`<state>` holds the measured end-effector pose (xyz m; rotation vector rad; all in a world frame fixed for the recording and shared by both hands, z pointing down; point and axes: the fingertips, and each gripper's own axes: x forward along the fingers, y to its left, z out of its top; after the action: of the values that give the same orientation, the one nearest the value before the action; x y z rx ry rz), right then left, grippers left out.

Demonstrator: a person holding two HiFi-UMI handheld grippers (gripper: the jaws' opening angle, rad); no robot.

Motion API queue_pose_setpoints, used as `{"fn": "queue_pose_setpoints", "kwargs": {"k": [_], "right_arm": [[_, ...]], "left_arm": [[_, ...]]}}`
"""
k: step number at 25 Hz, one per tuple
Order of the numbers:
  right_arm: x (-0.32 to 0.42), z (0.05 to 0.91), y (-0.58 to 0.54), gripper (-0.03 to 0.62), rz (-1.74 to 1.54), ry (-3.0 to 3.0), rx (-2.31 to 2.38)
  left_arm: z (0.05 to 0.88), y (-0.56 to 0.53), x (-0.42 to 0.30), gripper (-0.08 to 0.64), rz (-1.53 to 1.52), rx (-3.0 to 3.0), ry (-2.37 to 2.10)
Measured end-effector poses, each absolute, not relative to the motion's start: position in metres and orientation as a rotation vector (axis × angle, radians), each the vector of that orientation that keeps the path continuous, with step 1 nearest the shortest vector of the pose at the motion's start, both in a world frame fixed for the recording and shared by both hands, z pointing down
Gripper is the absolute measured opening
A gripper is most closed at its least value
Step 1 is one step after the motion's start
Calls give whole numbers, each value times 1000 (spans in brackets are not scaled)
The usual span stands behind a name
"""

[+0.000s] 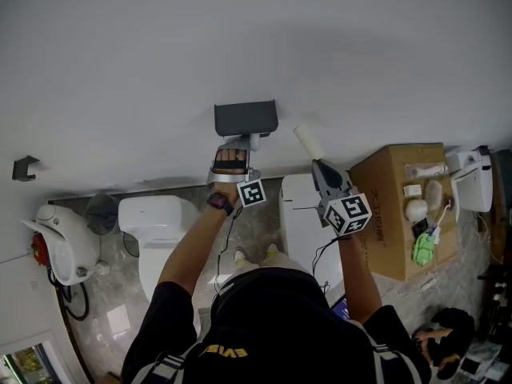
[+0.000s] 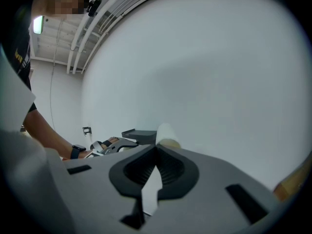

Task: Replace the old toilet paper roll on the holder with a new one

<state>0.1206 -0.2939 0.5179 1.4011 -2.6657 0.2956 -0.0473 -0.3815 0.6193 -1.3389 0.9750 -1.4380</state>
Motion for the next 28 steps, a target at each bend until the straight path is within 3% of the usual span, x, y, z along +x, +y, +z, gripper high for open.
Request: {"fn": "queue_pose_setpoints", "kwargs": {"k": [28], "right_arm": [[105, 513, -300, -3, 284, -2688, 1371]], "left_arm": [[618, -359, -49, 318, -1337, -1497, 989]]}}
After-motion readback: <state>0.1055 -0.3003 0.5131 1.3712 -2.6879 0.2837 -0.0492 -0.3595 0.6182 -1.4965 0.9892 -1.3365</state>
